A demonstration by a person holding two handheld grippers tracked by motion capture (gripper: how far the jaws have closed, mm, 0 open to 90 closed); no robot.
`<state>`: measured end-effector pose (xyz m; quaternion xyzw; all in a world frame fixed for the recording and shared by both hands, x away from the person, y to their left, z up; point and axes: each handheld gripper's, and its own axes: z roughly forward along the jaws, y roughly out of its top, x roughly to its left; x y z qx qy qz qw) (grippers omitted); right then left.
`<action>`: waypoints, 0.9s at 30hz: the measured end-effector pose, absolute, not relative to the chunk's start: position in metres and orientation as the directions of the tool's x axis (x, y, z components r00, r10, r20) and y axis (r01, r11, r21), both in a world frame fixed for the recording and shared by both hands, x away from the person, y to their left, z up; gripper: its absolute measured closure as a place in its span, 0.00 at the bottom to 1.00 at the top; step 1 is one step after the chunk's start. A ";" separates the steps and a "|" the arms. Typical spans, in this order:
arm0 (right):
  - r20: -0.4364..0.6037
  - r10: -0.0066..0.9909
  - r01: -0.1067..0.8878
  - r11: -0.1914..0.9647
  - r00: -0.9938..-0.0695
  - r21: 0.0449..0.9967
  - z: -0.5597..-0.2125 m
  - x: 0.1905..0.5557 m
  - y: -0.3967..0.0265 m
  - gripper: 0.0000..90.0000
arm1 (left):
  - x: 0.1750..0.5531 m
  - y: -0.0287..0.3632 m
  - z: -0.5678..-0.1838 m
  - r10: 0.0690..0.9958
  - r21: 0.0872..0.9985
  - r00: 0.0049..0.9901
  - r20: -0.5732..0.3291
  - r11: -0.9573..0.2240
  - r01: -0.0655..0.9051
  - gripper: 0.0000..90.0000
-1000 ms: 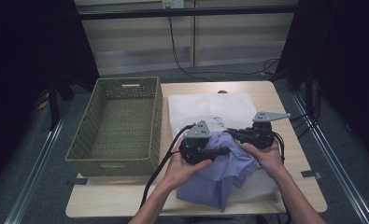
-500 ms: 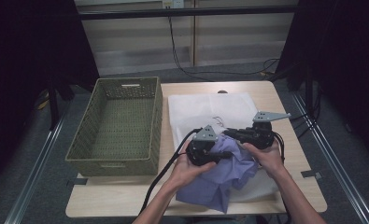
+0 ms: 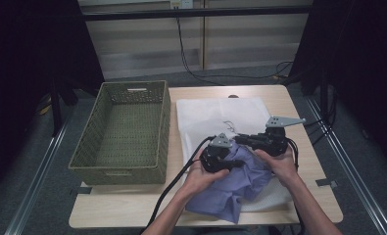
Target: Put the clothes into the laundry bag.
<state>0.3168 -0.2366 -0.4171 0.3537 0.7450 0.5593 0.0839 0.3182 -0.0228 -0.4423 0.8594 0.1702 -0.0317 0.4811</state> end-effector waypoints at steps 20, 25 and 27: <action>0.259 0.620 0.446 0.166 -0.741 0.880 -0.424 0.318 -0.232 0.97 | 0.328 -0.028 -0.474 0.336 0.758 0.915 -0.224 -0.530 0.380 0.70; 0.270 0.619 0.453 0.156 -0.737 0.878 -0.426 0.318 -0.234 0.97 | 0.324 -0.027 -0.469 0.324 0.762 0.919 -0.224 -0.530 0.373 0.56; 0.276 0.618 0.456 0.153 -0.736 0.877 -0.426 0.319 -0.235 0.97 | 0.322 -0.026 -0.465 0.321 0.764 0.921 -0.222 -0.529 0.369 0.49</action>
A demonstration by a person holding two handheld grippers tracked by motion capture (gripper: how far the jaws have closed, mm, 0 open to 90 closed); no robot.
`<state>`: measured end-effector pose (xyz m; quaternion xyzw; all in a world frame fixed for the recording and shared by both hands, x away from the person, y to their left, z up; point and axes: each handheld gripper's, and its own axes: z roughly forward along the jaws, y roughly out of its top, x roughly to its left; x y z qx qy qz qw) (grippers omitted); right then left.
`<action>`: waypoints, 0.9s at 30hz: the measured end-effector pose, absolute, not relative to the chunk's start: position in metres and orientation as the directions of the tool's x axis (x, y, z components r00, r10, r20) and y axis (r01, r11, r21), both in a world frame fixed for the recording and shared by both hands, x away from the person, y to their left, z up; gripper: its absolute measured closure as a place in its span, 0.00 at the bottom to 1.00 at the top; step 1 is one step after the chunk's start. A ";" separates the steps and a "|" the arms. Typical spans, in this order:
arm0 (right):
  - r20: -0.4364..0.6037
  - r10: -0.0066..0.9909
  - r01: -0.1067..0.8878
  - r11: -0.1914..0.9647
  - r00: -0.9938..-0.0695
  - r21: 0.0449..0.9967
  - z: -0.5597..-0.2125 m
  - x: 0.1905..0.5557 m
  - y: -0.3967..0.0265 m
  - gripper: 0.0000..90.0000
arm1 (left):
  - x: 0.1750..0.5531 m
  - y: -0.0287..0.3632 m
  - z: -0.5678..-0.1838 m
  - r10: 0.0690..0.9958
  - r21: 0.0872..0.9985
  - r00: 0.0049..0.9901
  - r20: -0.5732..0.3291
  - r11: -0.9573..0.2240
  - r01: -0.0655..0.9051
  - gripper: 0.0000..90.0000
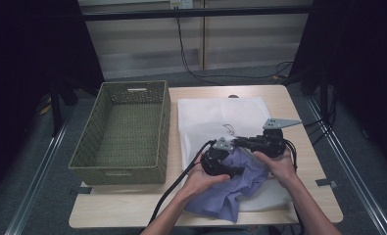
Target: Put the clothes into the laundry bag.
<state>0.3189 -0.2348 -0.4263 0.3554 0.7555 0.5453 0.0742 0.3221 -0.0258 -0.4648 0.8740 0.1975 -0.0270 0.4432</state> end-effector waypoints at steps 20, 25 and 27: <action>0.278 0.620 0.458 0.149 -0.734 0.876 -0.426 0.319 -0.236 0.97 | 0.307 0.001 -0.429 0.331 0.779 0.930 -0.159 -0.537 0.324 0.25; 0.280 0.620 0.459 0.147 -0.733 0.876 -0.426 0.319 -0.237 0.97 | 0.303 0.012 -0.420 0.325 0.796 0.931 -0.166 -0.514 0.321 0.25; 0.277 0.619 0.456 0.148 -0.735 0.878 -0.426 0.319 -0.236 0.97 | 0.299 0.019 -0.417 0.321 0.800 0.933 -0.164 -0.510 0.316 0.27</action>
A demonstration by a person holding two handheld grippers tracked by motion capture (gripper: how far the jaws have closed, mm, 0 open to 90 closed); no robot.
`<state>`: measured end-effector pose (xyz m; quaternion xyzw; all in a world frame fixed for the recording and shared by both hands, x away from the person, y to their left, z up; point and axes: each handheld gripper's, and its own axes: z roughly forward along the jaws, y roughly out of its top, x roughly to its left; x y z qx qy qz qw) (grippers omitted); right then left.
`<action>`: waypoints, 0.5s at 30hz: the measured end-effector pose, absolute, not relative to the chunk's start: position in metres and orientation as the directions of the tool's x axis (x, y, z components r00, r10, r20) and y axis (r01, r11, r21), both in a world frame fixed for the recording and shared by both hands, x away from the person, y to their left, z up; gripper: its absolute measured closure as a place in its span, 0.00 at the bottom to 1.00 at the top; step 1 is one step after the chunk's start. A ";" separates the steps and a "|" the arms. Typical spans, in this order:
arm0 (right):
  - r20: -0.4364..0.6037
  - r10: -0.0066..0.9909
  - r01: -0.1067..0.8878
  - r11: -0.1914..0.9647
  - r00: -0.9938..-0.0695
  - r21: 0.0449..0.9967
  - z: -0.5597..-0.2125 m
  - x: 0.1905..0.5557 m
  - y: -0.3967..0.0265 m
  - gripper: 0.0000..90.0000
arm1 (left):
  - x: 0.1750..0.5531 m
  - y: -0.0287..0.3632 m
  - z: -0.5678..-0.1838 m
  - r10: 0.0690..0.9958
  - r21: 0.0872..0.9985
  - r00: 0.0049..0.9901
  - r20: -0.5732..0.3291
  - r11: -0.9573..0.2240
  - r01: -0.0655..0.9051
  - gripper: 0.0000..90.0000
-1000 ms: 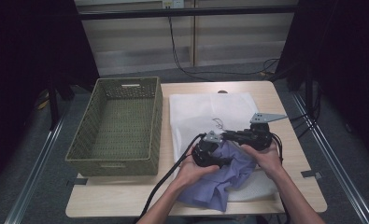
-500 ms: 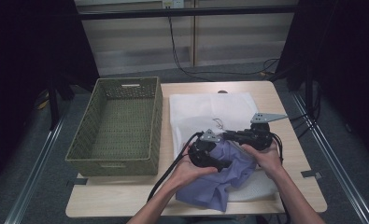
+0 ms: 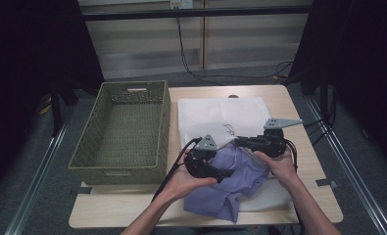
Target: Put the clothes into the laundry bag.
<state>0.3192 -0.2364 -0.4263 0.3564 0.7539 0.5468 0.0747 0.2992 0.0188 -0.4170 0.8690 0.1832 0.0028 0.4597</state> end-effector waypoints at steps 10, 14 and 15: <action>0.274 0.621 0.454 0.151 -0.735 0.878 -0.426 0.320 -0.236 0.97 | 0.280 0.050 -0.403 0.324 0.833 0.935 -0.142 -0.472 0.290 0.34; 0.276 0.619 0.457 0.151 -0.735 0.877 -0.427 0.320 -0.235 0.97 | 0.274 0.055 -0.402 0.301 0.834 0.942 -0.147 -0.474 0.281 0.40; 0.276 0.619 0.457 0.151 -0.735 0.877 -0.427 0.320 -0.235 0.97 | 0.273 0.055 -0.402 0.293 0.834 0.945 -0.145 -0.477 0.276 0.40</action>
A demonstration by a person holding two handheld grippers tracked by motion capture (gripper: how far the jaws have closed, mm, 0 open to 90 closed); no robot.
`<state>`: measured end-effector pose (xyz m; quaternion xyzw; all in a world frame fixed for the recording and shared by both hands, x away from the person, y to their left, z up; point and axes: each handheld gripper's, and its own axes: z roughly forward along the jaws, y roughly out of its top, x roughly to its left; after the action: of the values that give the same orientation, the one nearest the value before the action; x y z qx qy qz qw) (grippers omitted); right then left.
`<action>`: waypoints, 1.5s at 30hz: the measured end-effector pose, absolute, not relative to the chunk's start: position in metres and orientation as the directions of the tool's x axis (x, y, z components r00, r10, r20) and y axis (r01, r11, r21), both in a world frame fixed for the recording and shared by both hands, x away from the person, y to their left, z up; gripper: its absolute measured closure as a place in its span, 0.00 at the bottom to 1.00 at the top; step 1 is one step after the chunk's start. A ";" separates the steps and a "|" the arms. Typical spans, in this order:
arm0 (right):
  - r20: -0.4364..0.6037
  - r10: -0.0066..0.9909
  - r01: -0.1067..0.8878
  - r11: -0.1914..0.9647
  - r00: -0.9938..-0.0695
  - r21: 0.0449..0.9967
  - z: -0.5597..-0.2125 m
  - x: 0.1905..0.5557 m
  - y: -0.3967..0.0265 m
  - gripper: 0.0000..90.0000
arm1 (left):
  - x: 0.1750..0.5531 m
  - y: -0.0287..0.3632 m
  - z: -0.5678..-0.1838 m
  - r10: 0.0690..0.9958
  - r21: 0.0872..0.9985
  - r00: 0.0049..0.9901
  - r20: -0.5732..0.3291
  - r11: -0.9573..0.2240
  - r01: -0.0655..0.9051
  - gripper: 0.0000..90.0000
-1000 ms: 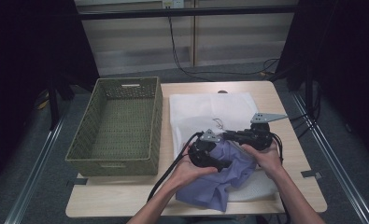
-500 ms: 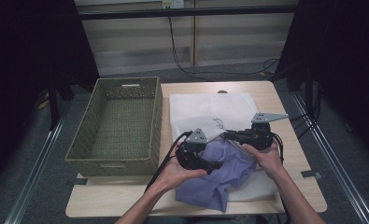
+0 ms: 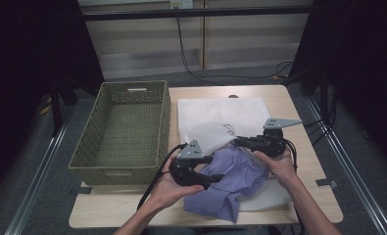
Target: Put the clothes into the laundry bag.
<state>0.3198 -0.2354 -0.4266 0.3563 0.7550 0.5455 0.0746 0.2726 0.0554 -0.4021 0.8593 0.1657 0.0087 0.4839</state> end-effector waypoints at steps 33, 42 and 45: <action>0.271 0.618 0.458 0.163 -0.738 0.874 -0.428 0.319 -0.234 0.97 | 0.247 0.034 -0.477 0.207 0.692 0.972 -0.109 -0.687 0.224 0.45; 0.272 0.617 0.459 0.165 -0.739 0.873 -0.429 0.319 -0.233 0.97 | 0.253 0.028 -0.480 0.237 0.649 0.969 -0.067 -0.728 0.223 0.79; 0.270 0.614 0.458 0.169 -0.742 0.873 -0.429 0.320 -0.232 0.97 | 0.254 0.026 -0.475 0.255 0.651 0.962 -0.101 -0.714 0.258 0.88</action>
<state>0.3198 -0.2324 -0.4292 0.3521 0.7610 0.5400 0.0723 0.2544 0.0259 -0.4754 0.9256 0.1385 -0.0020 0.3522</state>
